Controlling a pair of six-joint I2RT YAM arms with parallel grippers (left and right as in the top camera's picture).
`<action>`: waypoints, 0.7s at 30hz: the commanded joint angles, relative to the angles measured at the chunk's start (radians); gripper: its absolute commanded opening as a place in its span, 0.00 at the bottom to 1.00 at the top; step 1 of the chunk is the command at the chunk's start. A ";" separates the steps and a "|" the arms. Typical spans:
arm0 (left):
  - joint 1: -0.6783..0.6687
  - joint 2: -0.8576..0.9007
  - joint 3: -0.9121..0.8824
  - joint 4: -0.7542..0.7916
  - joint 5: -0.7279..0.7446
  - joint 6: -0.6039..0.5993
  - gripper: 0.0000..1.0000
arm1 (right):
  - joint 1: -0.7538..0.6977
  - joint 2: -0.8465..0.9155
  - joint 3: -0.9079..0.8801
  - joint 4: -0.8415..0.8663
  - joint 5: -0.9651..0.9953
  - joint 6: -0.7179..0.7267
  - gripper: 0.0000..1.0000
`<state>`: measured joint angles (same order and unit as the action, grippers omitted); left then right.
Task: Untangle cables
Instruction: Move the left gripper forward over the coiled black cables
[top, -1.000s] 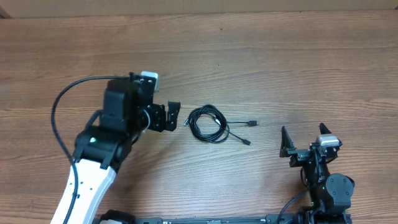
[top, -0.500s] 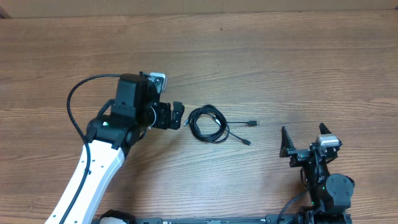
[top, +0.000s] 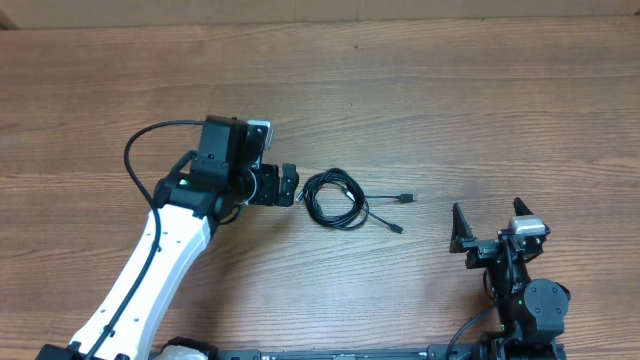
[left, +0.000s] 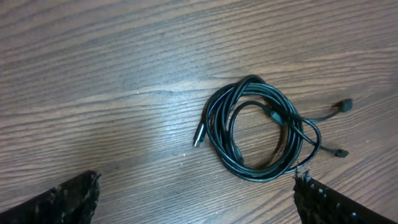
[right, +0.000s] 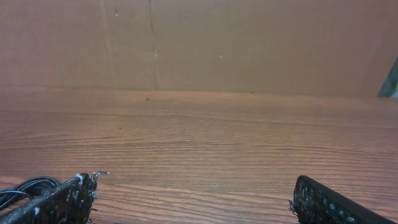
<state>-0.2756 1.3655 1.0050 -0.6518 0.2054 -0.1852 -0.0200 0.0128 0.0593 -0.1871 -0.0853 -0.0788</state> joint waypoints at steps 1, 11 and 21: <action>-0.029 0.007 0.026 0.006 0.004 -0.044 1.00 | -0.006 -0.009 -0.007 0.006 0.010 -0.001 1.00; -0.208 0.008 0.026 0.090 -0.167 -0.043 1.00 | -0.006 -0.009 -0.007 0.006 0.010 -0.001 1.00; -0.217 0.074 0.025 0.143 -0.172 -0.063 0.91 | -0.006 -0.009 -0.007 0.006 0.010 -0.001 1.00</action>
<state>-0.4877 1.3945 1.0054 -0.5194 0.0475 -0.2310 -0.0200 0.0128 0.0593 -0.1867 -0.0853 -0.0784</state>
